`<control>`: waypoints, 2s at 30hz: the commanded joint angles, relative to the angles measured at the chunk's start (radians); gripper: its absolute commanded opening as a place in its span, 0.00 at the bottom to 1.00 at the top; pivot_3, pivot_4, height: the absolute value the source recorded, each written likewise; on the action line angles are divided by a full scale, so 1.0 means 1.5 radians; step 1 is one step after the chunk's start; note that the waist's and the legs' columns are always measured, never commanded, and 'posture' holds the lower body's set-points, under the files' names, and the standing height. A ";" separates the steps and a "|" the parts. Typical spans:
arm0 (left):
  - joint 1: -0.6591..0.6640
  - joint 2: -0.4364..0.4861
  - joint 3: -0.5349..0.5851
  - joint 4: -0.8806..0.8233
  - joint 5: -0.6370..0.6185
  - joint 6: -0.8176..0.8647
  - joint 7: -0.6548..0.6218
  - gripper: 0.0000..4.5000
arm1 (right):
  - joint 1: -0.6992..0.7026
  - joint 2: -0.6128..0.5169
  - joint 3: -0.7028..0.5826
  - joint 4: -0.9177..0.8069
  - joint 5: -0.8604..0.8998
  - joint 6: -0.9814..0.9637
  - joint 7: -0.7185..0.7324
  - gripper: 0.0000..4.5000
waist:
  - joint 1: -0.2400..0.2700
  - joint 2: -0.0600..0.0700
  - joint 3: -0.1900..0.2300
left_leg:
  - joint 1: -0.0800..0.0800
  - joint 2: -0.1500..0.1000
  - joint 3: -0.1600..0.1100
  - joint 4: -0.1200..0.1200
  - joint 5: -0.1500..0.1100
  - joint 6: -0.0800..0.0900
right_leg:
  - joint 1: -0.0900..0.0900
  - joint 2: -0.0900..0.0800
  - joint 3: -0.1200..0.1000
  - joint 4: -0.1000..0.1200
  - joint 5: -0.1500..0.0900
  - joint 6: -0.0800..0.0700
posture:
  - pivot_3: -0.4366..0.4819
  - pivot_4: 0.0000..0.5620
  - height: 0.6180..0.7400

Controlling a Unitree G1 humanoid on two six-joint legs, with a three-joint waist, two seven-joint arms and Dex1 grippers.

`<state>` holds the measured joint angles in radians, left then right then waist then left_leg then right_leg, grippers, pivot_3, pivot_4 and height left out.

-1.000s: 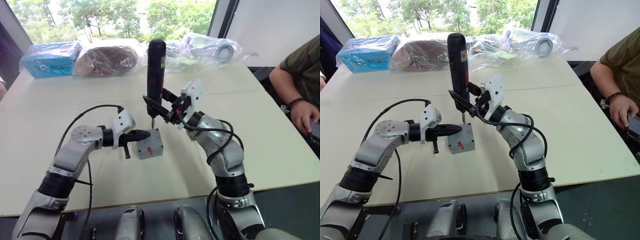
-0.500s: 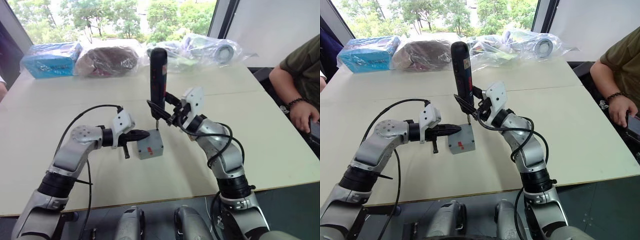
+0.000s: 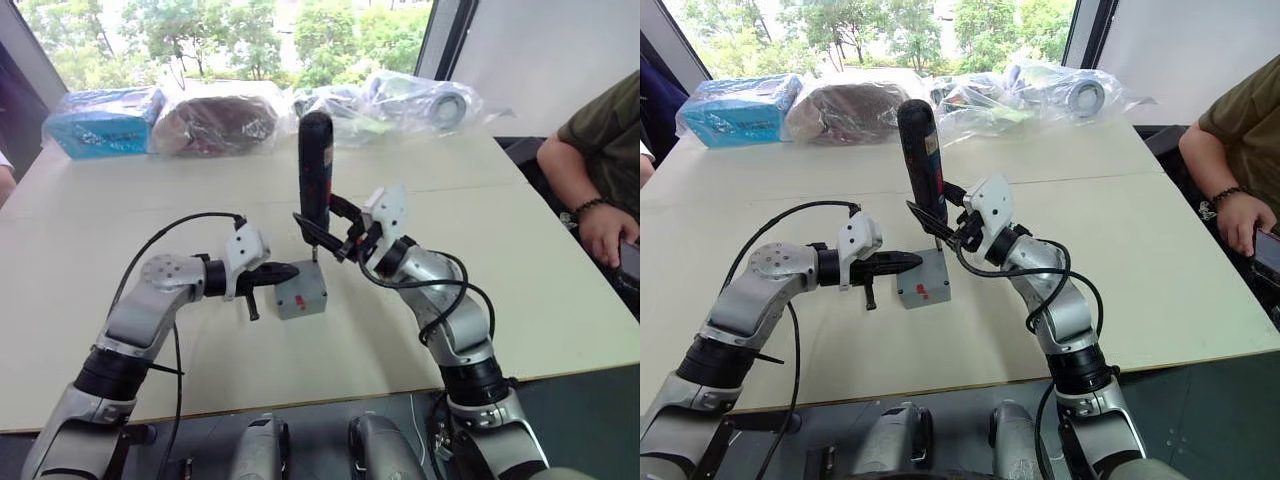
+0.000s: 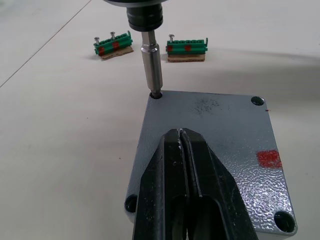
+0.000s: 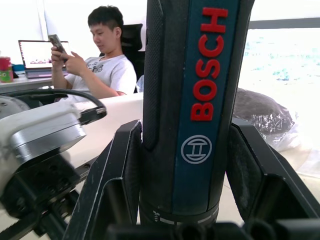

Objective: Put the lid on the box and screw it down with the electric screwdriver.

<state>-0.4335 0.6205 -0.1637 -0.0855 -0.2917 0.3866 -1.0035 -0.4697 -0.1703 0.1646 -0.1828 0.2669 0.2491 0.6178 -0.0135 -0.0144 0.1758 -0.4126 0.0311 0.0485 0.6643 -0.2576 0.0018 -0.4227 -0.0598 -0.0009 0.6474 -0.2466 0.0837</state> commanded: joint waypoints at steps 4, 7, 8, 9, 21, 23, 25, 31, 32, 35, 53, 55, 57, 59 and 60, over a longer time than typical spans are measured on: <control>0.015 0.008 -0.015 -0.009 0.014 0.014 -0.005 0.00 | 0.041 -0.013 0.037 0.032 -0.024 0.053 -0.008 0.41 | 0.000 -0.001 -0.003 | 0.003 0.000 0.000 -0.001 0.000 0.000 | 0.003 0.000 0.000 0.000 0.000 -0.001 | 0.48 0.27 1.00; 0.017 0.009 -0.020 -0.006 0.020 0.012 -0.007 0.00 | 0.041 -0.016 0.045 0.050 -0.038 0.084 -0.025 0.41 | 0.000 -0.001 -0.007 | 0.004 0.000 0.000 -0.001 0.000 0.000 | 0.003 0.000 0.000 0.000 -0.001 -0.001 | 0.48 0.27 1.00; 0.017 0.010 -0.021 -0.005 0.021 0.011 -0.007 0.00 | 0.039 -0.016 0.047 0.054 -0.041 0.098 -0.032 0.41 | 0.000 -0.001 -0.008 | 0.004 0.000 0.000 -0.001 0.000 0.000 | 0.004 0.000 0.000 0.000 -0.001 -0.002 | 0.48 0.27 1.00; 0.018 0.010 -0.022 -0.004 0.022 0.011 -0.008 0.00 | 0.036 -0.014 0.046 0.060 -0.042 0.110 -0.040 0.41 | 0.000 -0.001 -0.009 | 0.005 0.000 0.000 -0.001 0.000 0.000 | 0.005 0.000 0.000 0.000 -0.002 -0.003 | 0.48 0.27 1.00; 0.029 0.010 -0.022 -0.007 0.029 0.015 -0.010 0.00 | 0.037 -0.019 0.051 0.070 -0.043 0.149 -0.062 0.41 | 0.000 -0.003 -0.021 | 0.015 0.001 0.000 -0.010 0.000 0.000 | 0.013 -0.003 0.000 -0.005 -0.005 -0.007 | 0.48 0.27 1.00; 0.030 0.010 -0.022 -0.007 0.030 0.014 -0.011 0.00 | 0.037 -0.022 0.053 0.069 -0.045 0.147 -0.061 0.41 | 0.000 -0.003 -0.022 | 0.015 0.001 0.000 -0.010 0.000 0.000 | 0.013 -0.003 0.000 -0.005 -0.005 -0.007 | 0.48 0.27 1.00; 0.031 0.010 -0.022 -0.008 0.030 0.014 -0.011 0.00 | 0.035 -0.024 0.052 0.067 -0.044 0.147 -0.061 0.41 | 0.000 -0.003 -0.023 | 0.015 0.001 0.000 -0.010 0.000 0.000 | 0.013 -0.003 0.000 -0.006 -0.005 -0.007 | 0.48 0.27 1.00; 0.034 0.009 -0.021 -0.015 0.029 0.017 -0.011 0.00 | 0.029 -0.027 0.040 0.043 -0.042 0.116 -0.061 0.41 | 0.000 -0.003 -0.024 | 0.015 0.001 0.000 -0.012 0.000 0.000 | 0.013 -0.003 0.000 -0.008 -0.005 -0.007 | 0.48 0.27 1.00; 0.036 0.011 -0.020 -0.020 0.028 0.018 -0.011 0.00 | 0.023 -0.025 0.029 0.025 -0.033 0.110 -0.061 0.41 | 0.000 -0.002 -0.024 | 0.015 0.001 0.000 -0.012 0.000 0.000 | 0.013 -0.004 0.000 -0.009 -0.005 -0.007 | 0.48 0.27 1.00; 0.041 0.017 -0.015 -0.036 0.021 0.025 -0.014 0.00 | -0.007 -0.031 0.003 -0.059 0.010 0.114 -0.041 0.41 | 0.000 -0.002 -0.023 | 0.014 0.001 0.000 -0.012 0.000 0.000 | 0.013 -0.005 0.000 -0.010 -0.005 -0.007 | 0.48 0.27 1.00; 0.023 0.082 0.105 -0.212 -0.108 0.115 -0.028 0.00 | -0.338 -0.346 -0.126 0.009 0.202 0.786 -0.131 0.41 | 0.001 0.001 -0.008 | -0.002 -0.001 0.000 -0.011 0.000 -0.001 | -0.003 -0.008 -0.001 -0.010 -0.004 -0.007 | 0.48 0.27 1.00; 0.020 0.100 0.128 -0.226 -0.129 0.121 -0.036 0.00 | -0.341 -0.413 -0.040 0.038 0.179 0.795 -0.093 0.41 | -0.002 0.002 -0.005 | -0.005 -0.001 0.000 -0.011 0.000 0.000 | -0.005 -0.008 -0.001 -0.010 -0.004 -0.007 | 0.48 0.27 1.00; 0.022 0.113 0.138 -0.233 -0.136 0.119 -0.041 0.00 | -0.338 -0.452 0.020 0.059 0.159 0.781 -0.066 0.41 | -0.003 0.002 -0.005 | -0.008 -0.001 0.001 -0.011 0.000 0.000 | -0.009 -0.005 -0.001 -0.010 -0.003 -0.005 | 0.48 0.27 1.00; 0.018 0.124 0.152 -0.238 -0.153 0.122 -0.044 0.00 | -0.349 -0.462 0.057 0.109 0.148 0.804 -0.054 0.41 | -0.004 0.003 -0.005 | -0.009 0.000 0.001 -0.011 0.000 0.000 | -0.010 -0.003 -0.001 -0.010 -0.002 -0.004 | 0.48 0.27 1.00; 0.013 0.127 0.162 -0.242 -0.166 0.128 -0.045 0.00 | -0.355 -0.462 0.073 0.138 0.140 0.805 -0.045 0.41 | -0.004 0.002 -0.004 | -0.009 -0.001 0.001 -0.011 0.000 0.001 | -0.010 -0.002 -0.001 -0.010 -0.002 -0.003 | 0.48 0.27 1.00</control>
<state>-0.3980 0.7986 0.0312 -0.4110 -0.5032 0.5709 -1.0656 -0.9484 -0.8451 0.2737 0.0102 0.5013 1.4600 0.5292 -0.0188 -0.0112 0.1695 -0.4266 0.0304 0.0502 0.6481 -0.2584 0.0032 -0.4377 -0.0617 -0.0022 0.6321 -0.2492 0.0795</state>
